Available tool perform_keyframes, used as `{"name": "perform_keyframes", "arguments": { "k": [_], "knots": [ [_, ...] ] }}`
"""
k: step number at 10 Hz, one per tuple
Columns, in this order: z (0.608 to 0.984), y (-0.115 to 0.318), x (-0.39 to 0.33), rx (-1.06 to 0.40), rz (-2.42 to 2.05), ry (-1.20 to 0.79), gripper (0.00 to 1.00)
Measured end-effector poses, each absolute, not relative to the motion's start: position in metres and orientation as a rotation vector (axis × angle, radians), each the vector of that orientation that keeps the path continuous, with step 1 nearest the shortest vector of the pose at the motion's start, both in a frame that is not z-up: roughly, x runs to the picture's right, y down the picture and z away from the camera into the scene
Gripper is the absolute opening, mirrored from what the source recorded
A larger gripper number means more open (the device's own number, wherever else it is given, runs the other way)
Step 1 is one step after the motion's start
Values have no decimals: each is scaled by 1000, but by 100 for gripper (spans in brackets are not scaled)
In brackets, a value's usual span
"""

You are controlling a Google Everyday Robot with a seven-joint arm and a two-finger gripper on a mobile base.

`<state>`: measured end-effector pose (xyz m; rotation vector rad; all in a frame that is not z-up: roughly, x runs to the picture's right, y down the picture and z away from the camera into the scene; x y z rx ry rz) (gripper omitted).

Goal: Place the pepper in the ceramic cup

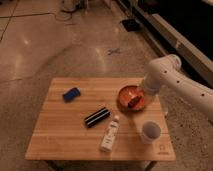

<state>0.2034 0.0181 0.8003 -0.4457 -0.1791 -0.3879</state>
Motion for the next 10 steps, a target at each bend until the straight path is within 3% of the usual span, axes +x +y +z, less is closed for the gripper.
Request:
{"name": "perform_keyframes", "arguments": {
  "k": [10],
  "knots": [
    [926, 30, 213, -536, -542, -132, 65]
  ]
}}
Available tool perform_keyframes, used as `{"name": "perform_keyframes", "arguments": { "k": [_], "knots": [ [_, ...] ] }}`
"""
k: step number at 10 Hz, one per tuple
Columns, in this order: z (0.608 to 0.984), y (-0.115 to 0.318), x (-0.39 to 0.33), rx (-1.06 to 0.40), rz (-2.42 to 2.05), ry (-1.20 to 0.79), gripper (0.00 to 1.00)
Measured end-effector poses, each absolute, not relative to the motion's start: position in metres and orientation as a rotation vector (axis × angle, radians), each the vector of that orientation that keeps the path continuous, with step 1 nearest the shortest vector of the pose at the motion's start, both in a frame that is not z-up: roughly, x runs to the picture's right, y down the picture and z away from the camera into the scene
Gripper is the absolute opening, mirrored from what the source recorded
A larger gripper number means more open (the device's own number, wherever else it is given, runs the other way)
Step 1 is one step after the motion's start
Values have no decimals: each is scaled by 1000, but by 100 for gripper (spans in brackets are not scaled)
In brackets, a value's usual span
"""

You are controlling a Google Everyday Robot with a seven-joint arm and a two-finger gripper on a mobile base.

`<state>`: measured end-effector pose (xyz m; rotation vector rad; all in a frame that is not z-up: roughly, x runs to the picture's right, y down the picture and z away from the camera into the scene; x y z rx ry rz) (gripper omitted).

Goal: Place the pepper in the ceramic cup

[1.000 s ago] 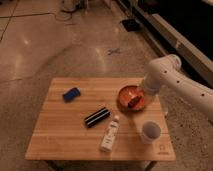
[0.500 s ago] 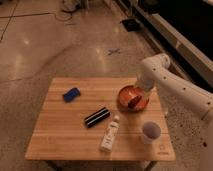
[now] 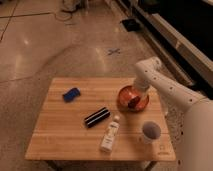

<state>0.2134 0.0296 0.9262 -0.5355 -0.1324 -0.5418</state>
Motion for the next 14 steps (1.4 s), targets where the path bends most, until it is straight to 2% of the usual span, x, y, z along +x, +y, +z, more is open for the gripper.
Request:
{"name": "perform_keyframes", "arguments": {
  "k": [3, 8, 12, 13, 14],
  "knots": [
    [947, 44, 223, -590, -536, -143, 65],
    [962, 57, 227, -631, -523, -184, 63],
    [963, 59, 230, -646, -522, -201, 22],
    [961, 59, 229, -653, -521, -210, 9],
    [960, 58, 228, -654, -519, -214, 3]
  ]
}}
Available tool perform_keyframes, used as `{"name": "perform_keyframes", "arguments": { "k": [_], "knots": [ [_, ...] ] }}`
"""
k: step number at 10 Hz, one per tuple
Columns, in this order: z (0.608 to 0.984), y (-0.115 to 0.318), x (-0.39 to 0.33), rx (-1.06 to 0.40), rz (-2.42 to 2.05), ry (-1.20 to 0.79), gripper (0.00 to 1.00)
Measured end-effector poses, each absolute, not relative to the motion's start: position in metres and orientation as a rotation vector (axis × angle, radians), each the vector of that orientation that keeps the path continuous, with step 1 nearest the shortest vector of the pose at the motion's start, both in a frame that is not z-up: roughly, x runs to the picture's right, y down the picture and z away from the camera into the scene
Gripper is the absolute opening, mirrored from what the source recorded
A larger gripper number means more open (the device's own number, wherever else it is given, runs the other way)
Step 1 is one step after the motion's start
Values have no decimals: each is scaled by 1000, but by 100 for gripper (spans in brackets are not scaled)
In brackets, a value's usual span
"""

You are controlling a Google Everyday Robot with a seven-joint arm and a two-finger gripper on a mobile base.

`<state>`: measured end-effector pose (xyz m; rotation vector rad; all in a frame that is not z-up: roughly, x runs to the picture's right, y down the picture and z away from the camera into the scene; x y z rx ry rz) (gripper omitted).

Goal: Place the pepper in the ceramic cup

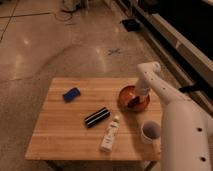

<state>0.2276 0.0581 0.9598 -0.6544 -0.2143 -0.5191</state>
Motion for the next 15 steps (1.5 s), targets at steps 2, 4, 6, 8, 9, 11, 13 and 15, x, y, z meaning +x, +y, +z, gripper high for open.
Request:
{"name": "perform_keyframes", "arguments": {
  "k": [2, 4, 6, 8, 9, 11, 13, 15],
  "knots": [
    [949, 48, 227, -645, -500, -225, 0],
    [932, 37, 227, -626, -482, -239, 0],
    [906, 25, 237, -589, -464, -245, 0],
    [880, 15, 252, -538, -446, -242, 0],
    [867, 14, 261, -519, -438, -239, 0],
    [842, 16, 278, -492, -428, -236, 0],
    [810, 27, 297, -466, -427, -242, 0],
    [782, 43, 306, -450, -437, -258, 0]
  ]
}}
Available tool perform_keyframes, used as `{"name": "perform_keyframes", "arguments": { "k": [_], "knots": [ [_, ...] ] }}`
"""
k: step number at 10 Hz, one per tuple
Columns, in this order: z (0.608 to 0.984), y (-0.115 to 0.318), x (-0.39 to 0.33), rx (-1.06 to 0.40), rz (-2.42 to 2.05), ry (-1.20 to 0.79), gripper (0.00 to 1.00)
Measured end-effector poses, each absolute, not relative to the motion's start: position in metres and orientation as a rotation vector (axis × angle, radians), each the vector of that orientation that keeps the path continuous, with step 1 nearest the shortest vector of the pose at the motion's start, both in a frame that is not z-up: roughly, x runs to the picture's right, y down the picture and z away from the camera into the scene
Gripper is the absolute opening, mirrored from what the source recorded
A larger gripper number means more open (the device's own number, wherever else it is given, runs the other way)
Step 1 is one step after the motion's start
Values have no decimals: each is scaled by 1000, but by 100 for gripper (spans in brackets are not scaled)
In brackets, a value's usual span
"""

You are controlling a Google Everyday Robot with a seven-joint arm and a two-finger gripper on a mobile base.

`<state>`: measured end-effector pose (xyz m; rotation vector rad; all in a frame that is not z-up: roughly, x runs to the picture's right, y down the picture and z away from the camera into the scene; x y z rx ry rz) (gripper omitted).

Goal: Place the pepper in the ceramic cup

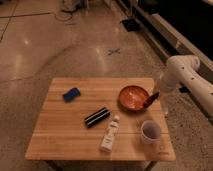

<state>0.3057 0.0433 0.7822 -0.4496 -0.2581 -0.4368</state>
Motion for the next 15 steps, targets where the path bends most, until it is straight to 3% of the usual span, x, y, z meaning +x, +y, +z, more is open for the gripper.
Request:
{"name": "perform_keyframes", "arguments": {
  "k": [6, 11, 15],
  "knots": [
    [699, 104, 290, -435, -487, -371, 0],
    [684, 118, 297, -388, -493, -369, 3],
    [691, 126, 295, -327, -522, -324, 43]
  ]
}}
